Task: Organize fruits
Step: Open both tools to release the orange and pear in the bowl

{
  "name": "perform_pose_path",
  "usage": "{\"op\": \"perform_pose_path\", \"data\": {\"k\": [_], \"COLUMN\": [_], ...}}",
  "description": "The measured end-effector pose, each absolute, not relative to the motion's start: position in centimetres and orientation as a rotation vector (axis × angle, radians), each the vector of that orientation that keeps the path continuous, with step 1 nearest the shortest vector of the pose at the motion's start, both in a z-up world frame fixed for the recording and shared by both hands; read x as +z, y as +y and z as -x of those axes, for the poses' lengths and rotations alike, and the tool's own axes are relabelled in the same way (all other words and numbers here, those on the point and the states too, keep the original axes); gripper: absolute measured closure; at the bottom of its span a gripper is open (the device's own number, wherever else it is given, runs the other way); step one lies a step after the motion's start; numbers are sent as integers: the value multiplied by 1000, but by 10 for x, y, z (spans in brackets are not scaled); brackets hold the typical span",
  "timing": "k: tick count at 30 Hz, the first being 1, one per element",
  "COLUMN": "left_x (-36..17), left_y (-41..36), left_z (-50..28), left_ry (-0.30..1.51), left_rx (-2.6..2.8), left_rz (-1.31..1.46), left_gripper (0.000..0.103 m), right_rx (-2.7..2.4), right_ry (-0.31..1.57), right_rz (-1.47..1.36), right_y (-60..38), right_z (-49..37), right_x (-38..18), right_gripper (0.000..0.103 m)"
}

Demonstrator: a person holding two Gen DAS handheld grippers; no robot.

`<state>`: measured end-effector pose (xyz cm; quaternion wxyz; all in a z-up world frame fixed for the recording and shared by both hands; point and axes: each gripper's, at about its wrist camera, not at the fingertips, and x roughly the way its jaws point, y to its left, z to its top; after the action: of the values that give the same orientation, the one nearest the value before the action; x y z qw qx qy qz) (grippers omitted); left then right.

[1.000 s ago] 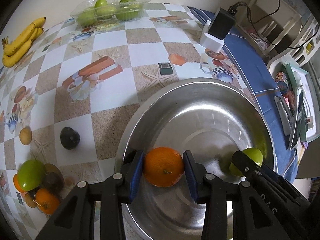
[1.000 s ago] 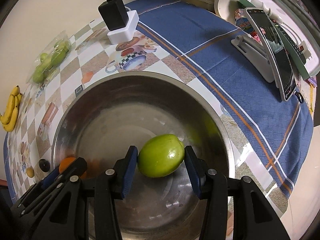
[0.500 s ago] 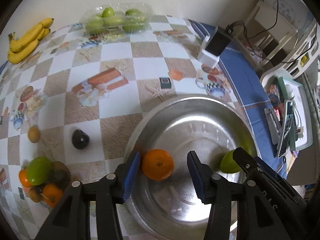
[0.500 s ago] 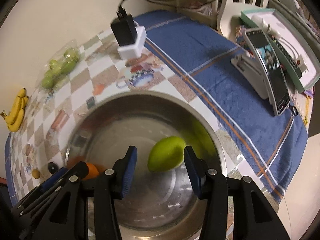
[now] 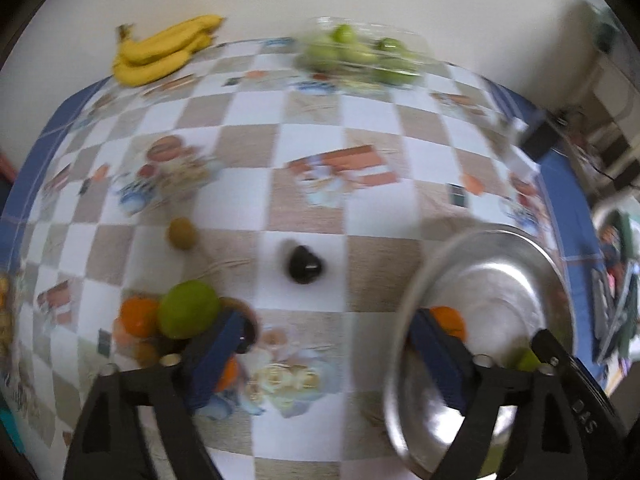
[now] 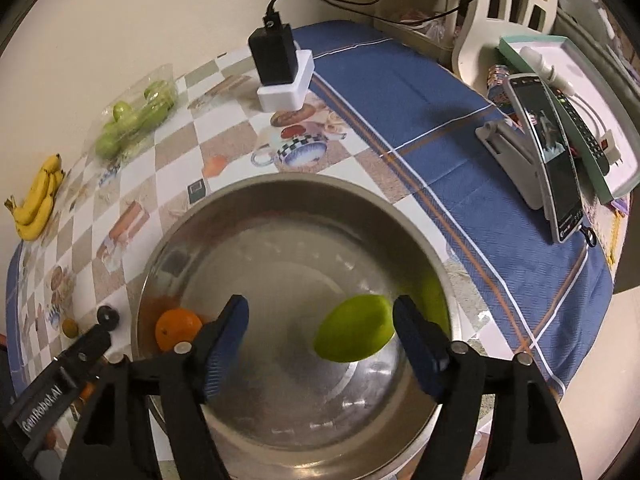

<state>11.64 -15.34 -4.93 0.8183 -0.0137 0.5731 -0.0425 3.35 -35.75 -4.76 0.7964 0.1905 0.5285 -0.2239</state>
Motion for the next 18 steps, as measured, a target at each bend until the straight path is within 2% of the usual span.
{"op": "perform_pose_path", "data": {"k": [1,2,5,7,12,15,18], "left_x": [-51,-53,-59,-62,-57,-54,-50], "left_y": [-149,-145,-136,-131,-125,-121,-113], "left_z": [-117,-117,-118,-118,-117,-116,-112], "left_ry": [1220,1220,1231,1234,1209,1196,1170], "left_rx": [-69,-54,-20,-19,-18,-12,-7], "left_rz": [35,39,50,68,78,70,79], "left_gripper": [0,0,0,0,0,0,0], "right_rx": [-477,-474,-457,-447,-425,-417,-410], "right_ry": [1137,1138,1147,1152,1150,1139,1122], "right_rz": [-406,-404,-397,-393,-370,-366,-353], "right_y": [-356,-355,-351,-349,-342,-340,-336], "right_z": [-34,-35,-38,-39,-42,-42,-42], "right_x": [-49,-51,-55,-58,-60,-59,-54], "right_gripper": [17,15,15,9,8,0,0]}}
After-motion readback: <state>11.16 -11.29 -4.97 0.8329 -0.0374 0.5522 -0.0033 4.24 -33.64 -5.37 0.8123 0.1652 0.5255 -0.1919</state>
